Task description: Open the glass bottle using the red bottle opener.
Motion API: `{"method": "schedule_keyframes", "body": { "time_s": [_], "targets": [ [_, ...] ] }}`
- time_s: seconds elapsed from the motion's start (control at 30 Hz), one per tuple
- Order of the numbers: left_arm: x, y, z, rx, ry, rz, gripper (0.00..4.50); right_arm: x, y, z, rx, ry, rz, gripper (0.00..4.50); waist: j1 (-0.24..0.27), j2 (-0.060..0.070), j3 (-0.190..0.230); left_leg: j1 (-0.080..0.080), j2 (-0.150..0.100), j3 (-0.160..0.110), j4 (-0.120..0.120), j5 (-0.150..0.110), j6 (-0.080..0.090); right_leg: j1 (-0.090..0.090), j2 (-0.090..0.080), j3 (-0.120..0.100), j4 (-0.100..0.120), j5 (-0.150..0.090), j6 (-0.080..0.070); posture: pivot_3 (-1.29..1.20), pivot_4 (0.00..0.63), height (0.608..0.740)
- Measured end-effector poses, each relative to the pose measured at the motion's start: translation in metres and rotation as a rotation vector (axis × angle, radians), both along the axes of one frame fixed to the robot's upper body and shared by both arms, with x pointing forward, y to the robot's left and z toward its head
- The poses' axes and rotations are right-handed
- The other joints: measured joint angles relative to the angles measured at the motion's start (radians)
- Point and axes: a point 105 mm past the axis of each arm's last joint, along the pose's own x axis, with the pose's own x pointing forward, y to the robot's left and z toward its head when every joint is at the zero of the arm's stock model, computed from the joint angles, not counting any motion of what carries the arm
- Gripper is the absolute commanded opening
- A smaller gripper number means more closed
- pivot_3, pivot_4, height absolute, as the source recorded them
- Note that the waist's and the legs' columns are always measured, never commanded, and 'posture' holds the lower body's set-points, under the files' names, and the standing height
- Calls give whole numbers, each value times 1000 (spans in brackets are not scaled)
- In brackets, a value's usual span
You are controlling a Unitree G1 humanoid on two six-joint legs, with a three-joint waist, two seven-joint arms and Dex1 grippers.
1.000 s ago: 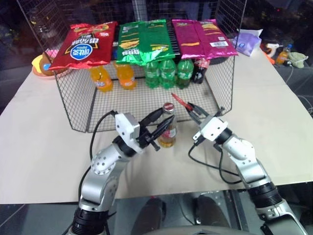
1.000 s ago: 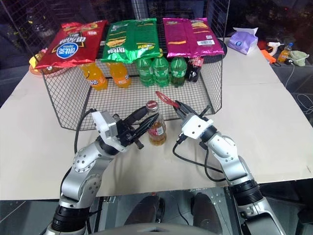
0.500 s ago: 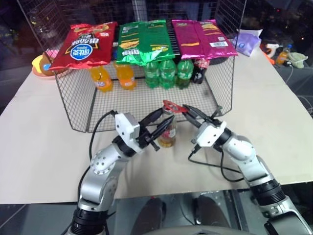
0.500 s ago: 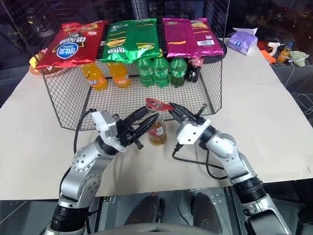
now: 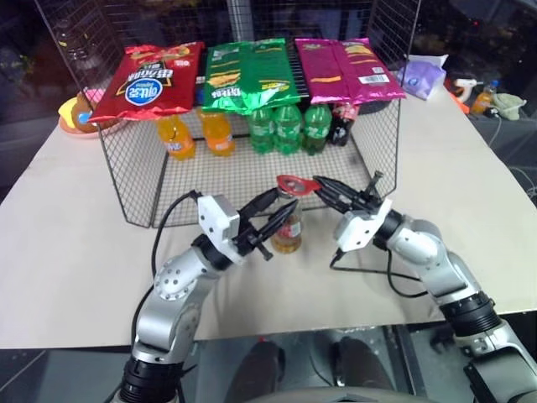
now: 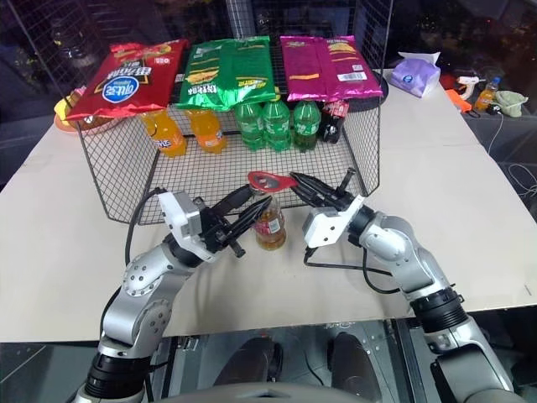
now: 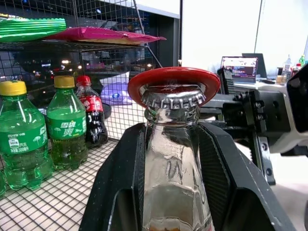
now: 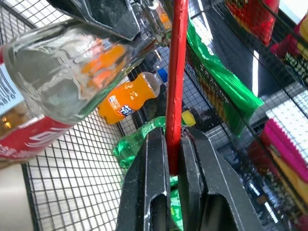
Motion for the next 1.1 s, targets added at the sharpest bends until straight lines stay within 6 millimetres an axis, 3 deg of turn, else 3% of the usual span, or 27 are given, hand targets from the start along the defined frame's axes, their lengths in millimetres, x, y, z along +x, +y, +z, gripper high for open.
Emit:
{"method": "schedule_keyframes", "body": {
  "time_s": [0.53, 0.7, 1.1],
  "targets": [
    [2, -2, 1, -2, -3, -5, 1131, 12, -6, 25, -105, -144, -17, 0, 0, 0, 0, -1, 0, 0, 0, 0, 0, -1, 0, 0, 0, 0, 0, 0, 150, 740],
    [1, -3, 1, -2, -5, -8, 1131, 19, -17, 45, -88, -215, -72, 0, 0, 0, 0, -1, 0, -1, 0, 0, 0, -1, 0, 0, -1, 0, 0, 0, 150, 740],
    [1, -3, 2, -2, -7, -11, 1131, 22, -21, 50, -58, -223, -103, 0, 0, 0, 1, -2, 0, -1, -1, 0, 0, -1, 0, 0, -1, 0, 0, 0, 150, 740]
  ]
}}
